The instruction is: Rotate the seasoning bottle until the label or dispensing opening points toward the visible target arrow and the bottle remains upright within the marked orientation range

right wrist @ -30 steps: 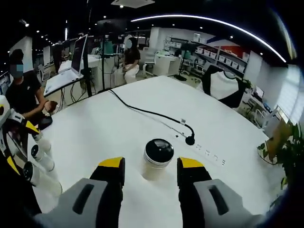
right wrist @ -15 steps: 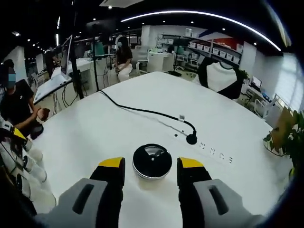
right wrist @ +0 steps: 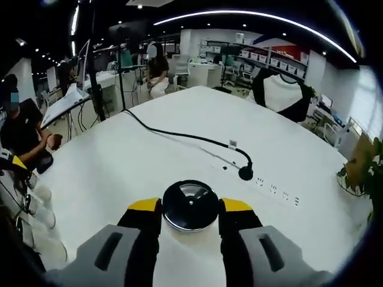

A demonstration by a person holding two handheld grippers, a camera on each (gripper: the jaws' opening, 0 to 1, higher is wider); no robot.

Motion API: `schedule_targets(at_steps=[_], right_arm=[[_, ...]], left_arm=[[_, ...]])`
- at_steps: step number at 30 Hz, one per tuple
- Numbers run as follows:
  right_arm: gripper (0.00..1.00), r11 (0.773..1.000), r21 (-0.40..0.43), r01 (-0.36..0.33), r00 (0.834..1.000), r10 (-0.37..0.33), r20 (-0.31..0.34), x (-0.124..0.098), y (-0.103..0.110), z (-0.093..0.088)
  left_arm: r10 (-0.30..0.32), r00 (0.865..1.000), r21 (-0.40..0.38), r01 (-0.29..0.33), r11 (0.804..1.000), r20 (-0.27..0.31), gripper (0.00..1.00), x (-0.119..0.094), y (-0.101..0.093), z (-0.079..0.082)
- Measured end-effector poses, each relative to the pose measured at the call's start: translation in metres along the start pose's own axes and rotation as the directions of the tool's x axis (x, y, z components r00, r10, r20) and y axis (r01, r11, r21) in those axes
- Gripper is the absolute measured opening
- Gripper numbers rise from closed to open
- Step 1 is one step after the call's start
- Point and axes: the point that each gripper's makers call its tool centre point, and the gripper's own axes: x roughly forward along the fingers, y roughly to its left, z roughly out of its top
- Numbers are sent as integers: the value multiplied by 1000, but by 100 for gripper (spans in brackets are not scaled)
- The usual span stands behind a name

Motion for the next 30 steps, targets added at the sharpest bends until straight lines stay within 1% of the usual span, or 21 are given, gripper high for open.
schedule_targets(at_steps=[5,12,19,25,27,28,30], right_arm=[[35,1000,-6,-10,1000,9,-9,-7,7,-5],[35,1000,-8,-26,999,26,-21,-19,16,-15],[35,999,-14,-37,999,36,-32,-31,22,-25],[35,999,-12,-41,999,41,-28,-42,33,-32],[35,999,-14,-35,999,35,-29,-47,38,-36],[35,999,-18,-33,999,33,-29,-50,40,-38],[35,999,-23,-39,999,38,-34,-57,47,-45]], left_arm=[[-10,1000,9,10,1000,-2,84,0,-3,-1],[-20,1000,23,20,1000,18,84,-2,-9,7],[-61,998,55,61,997,-1,84,-2,-22,-1],[-86,996,62,87,994,-12,84,-8,-29,-7],[-103,995,68,104,992,-10,84,-11,-33,-8],[-117,993,58,116,992,3,84,-12,-35,-6],[-129,990,20,128,992,55,84,-13,-38,2]])
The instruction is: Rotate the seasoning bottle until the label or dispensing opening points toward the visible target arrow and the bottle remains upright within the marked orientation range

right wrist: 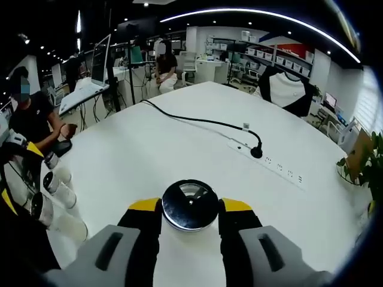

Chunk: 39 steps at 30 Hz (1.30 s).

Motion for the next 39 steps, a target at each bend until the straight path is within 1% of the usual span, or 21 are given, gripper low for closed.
schedule_targets(at_steps=[1,4,8,11,14,17,18,21,24,29,31,33,36,39], right_arm=[[35,1000,-3,-1,1000,1,-2,-2,3,-2],[35,1000,-8,-5,1000,5,-6,-11,13,-11],[35,1000,-19,-11,1000,11,-12,-24,32,-22],[35,1000,-21,-14,1000,13,-14,-32,45,-29],[35,999,-27,-21,1000,20,-16,-42,58,-38],[35,999,-33,-28,999,28,-17,-52,71,-47],[35,999,-33,-30,999,29,-17,-53,72,-48],[35,997,-52,-50,999,49,-20,-65,86,-58],[35,996,-65,-62,998,61,-24,-72,94,-65],[35,994,-72,-76,997,75,-19,-86,105,-78],[35,994,-75,-80,997,79,-20,-90,108,-81],[35,993,-78,-87,996,85,-22,-94,112,-85],[35,989,-91,-115,993,115,-13,-99,119,-90],[35,983,-98,-155,988,154,-13,-104,127,-92]], left_arm=[[1,1000,-28,0,1000,28,84,-2,-1,5],[6,999,-57,-4,998,46,84,-5,-2,6],[13,999,-41,-11,999,52,83,-8,-6,9],[1,998,-26,1,1000,59,83,-9,-10,10],[-22,998,-15,23,1000,63,83,-9,-19,10],[-44,997,-4,44,999,60,83,-7,-28,7],[-51,997,-2,51,999,58,83,-6,-31,5],[-76,996,2,76,997,46,83,-3,-42,0],[-100,994,3,100,995,39,82,-1,-54,-1],[-150,988,33,149,988,24,82,2,-74,-1],[-162,987,37,161,986,23,82,3,-79,0],[-188,982,48,187,981,21,81,4,-86,0],[-219,976,66,218,974,11,80,6,-94,-1],[-234,972,70,233,970,11,79,9,-98,-2]])
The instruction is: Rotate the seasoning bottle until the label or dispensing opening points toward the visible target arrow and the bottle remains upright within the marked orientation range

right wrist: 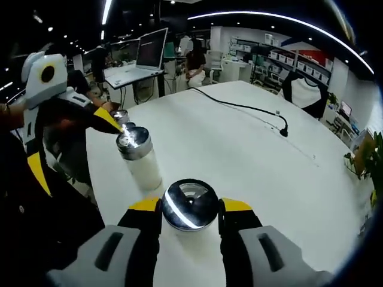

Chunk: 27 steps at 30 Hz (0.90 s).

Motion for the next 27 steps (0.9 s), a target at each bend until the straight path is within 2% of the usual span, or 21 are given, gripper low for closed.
schedule_targets(at_steps=[2,5,6,10,14,16,21,24,27], right_arm=[[35,1000,-18,-19,1000,18,-5,-2,5,-2],[35,997,-56,-59,998,58,-16,-4,12,-5],[35,991,-92,-97,995,95,-28,-4,18,-7],[35,970,-165,-180,983,173,-57,-7,30,-9],[35,951,-214,-223,974,207,-93,-10,33,-12],[35,952,-180,-246,967,230,-106,-10,33,-11],[36,956,-176,-235,969,217,-118,-9,34,-12],[37,971,-116,-208,974,195,-117,-10,33,-12],[40,977,-115,-182,979,169,-112,-12,29,-10]], left_arm=[[-21,1000,-19,22,1000,16,79,3,-4,0],[-37,999,-17,37,999,7,78,6,-8,-5],[-44,999,-9,43,999,-5,77,7,-10,-8],[-63,998,0,63,998,-29,77,7,-14,-14],[-75,997,1,75,997,-37,77,5,-15,-16],[-75,996,1,75,997,-41,77,6,-15,-17],[-96,993,17,98,995,-64,77,9,-20,-23],[-113,991,20,115,993,-71,77,12,-24,-26],[-130,988,27,132,991,-84,77,14,-27,-27]])
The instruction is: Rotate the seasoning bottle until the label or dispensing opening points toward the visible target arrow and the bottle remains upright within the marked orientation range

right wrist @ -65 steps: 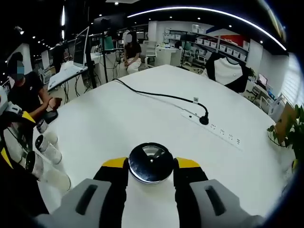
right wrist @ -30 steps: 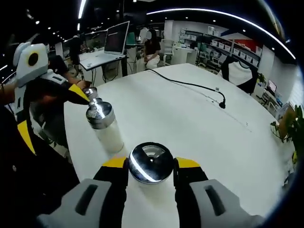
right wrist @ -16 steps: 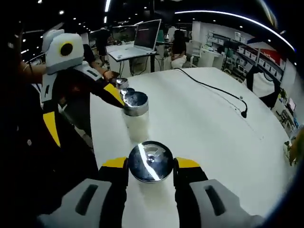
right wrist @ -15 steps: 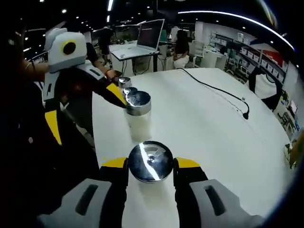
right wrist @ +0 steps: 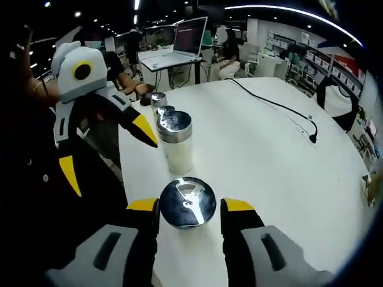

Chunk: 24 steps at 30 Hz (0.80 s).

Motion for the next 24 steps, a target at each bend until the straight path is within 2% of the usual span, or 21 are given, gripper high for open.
schedule_targets(at_steps=[7,12,18,21,24], right_arm=[[41,999,37,37,999,-37,-12,-9,-10,-9],[40,992,99,75,997,-74,-15,-12,-22,-18],[40,990,99,98,995,-95,-33,-11,-33,-22],[40,990,79,119,991,-113,-75,-10,-42,-29],[40,989,96,115,992,-109,-71,-9,-49,-26]], left_arm=[[-20,1000,19,20,1000,-5,77,1,0,1],[-17,1000,21,18,1000,-14,77,-1,3,-1],[-6,1000,16,6,1000,-14,77,-6,7,-3],[-2,1000,13,2,1000,-13,77,-8,8,-4],[2,1000,13,-2,1000,-15,77,-10,7,-6]])
